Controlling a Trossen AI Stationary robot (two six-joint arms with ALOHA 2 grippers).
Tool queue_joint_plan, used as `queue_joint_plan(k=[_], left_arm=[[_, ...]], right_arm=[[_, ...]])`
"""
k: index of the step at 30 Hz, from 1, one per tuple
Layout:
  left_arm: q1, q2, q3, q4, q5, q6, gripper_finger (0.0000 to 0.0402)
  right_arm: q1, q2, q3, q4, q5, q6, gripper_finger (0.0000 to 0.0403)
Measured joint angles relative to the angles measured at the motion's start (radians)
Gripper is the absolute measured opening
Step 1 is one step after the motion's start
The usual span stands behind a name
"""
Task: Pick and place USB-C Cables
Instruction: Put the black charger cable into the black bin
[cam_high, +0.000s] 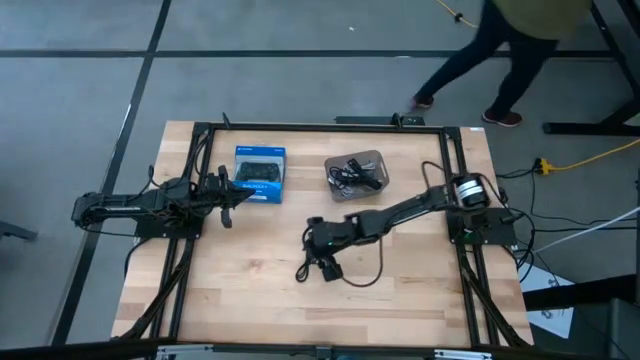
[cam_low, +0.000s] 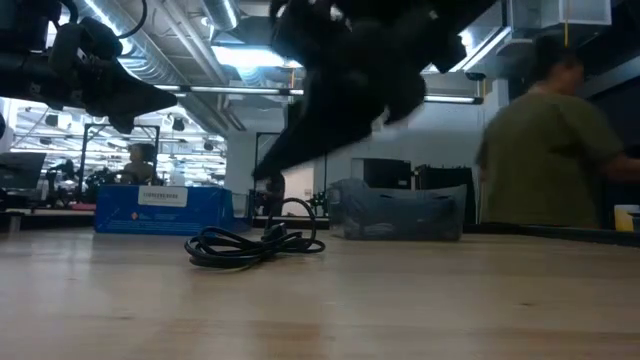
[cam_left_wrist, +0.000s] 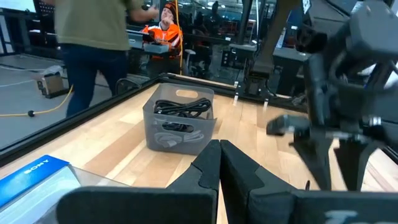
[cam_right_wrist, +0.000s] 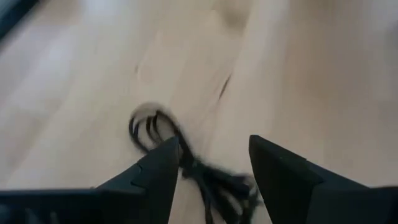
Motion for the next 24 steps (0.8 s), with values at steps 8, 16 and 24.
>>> queue_joint_plan(k=[8,16,24], left_arm=[[0.000,0.000,0.000,0.000,0.000,0.002,0.0000],[0.000,0.000,0.000,0.000,0.000,0.002,0.0000],[0.000,0.000,0.000,0.000,0.000,0.002,0.0000]], right_arm=[[0.003,0.110,0.079,-0.065,0.019,-0.062,0.0200],[0.003,0.155,0.087,-0.190,0.067,-0.029,0.0199],[0.005,0.149,0.081,-0.164,0.174,0.102,0.0057]])
